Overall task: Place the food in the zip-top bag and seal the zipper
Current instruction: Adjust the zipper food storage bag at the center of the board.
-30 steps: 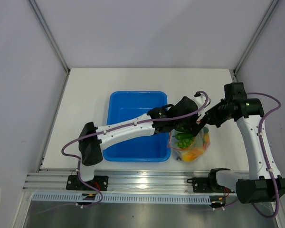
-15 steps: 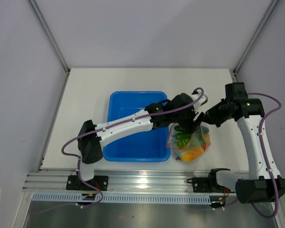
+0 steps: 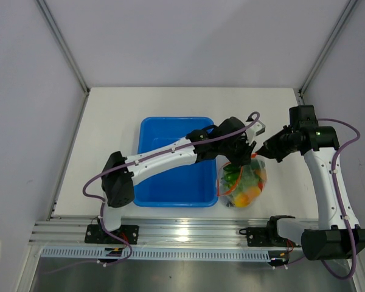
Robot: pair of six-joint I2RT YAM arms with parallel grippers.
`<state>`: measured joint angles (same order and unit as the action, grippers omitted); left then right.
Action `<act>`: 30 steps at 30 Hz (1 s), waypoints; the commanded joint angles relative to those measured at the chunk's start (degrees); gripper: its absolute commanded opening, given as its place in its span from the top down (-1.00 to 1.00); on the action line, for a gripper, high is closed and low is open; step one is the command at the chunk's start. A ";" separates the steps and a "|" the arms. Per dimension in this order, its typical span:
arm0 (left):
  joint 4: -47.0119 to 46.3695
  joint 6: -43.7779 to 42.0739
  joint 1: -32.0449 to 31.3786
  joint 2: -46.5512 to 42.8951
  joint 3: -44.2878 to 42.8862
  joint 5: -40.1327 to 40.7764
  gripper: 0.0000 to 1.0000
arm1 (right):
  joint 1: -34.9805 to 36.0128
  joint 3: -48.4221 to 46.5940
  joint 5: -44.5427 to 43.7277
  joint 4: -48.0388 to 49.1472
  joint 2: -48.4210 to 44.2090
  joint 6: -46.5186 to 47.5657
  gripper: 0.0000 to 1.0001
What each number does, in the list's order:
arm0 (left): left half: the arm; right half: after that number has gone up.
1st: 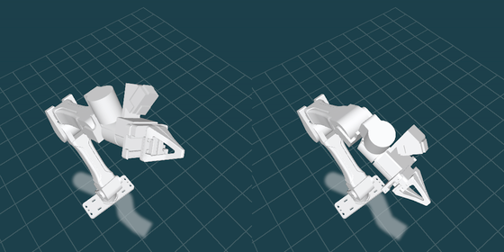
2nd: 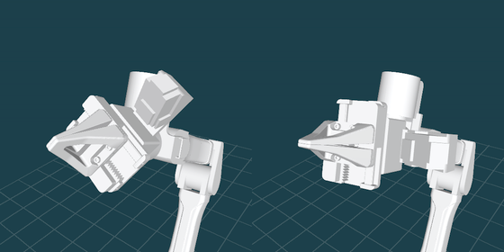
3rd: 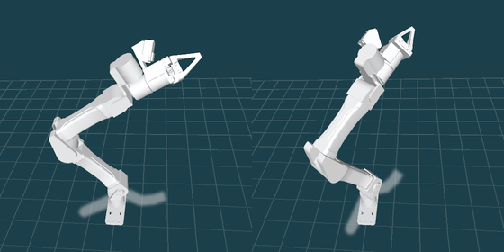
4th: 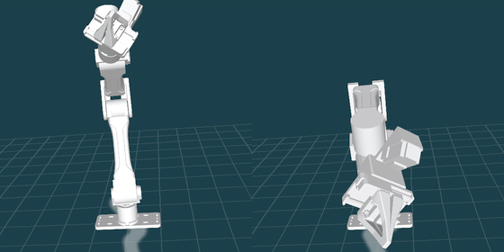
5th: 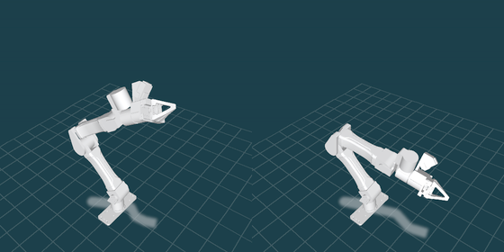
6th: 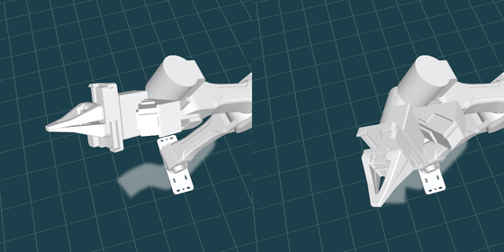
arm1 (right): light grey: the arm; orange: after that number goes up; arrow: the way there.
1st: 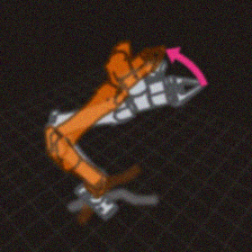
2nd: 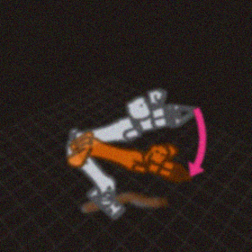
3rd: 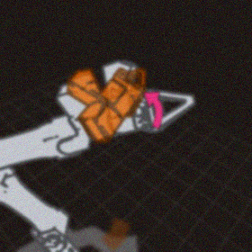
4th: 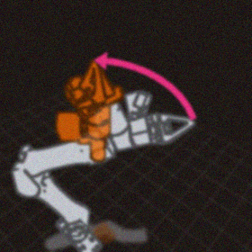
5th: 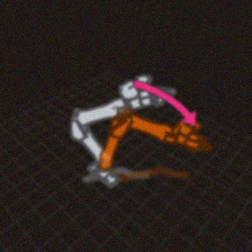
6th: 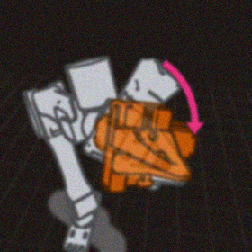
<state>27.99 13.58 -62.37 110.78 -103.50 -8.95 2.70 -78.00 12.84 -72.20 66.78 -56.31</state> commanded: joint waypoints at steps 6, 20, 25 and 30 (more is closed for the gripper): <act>2.77 0.13 0.76 2.86 -3.54 -4.84 0.99 | -0.33 0.04 3.06 1.80 0.10 2.08 1.00; 4.35 8.55 3.66 0.75 -7.50 -25.13 0.99 | -0.42 -15.95 6.31 -4.08 3.27 25.28 -0.31; 5.32 11.11 3.66 -2.23 -5.75 -28.75 0.99 | -0.42 -16.93 12.71 -3.21 0.63 31.34 -0.46; 5.24 13.75 3.66 -7.68 -0.39 -32.27 0.99 | -0.50 -12.80 18.00 -0.14 -2.18 33.81 -0.46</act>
<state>33.98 24.05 -58.48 109.45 -105.67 -36.10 1.78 -91.85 23.29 -74.41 67.33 -26.87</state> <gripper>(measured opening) 0.005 0.726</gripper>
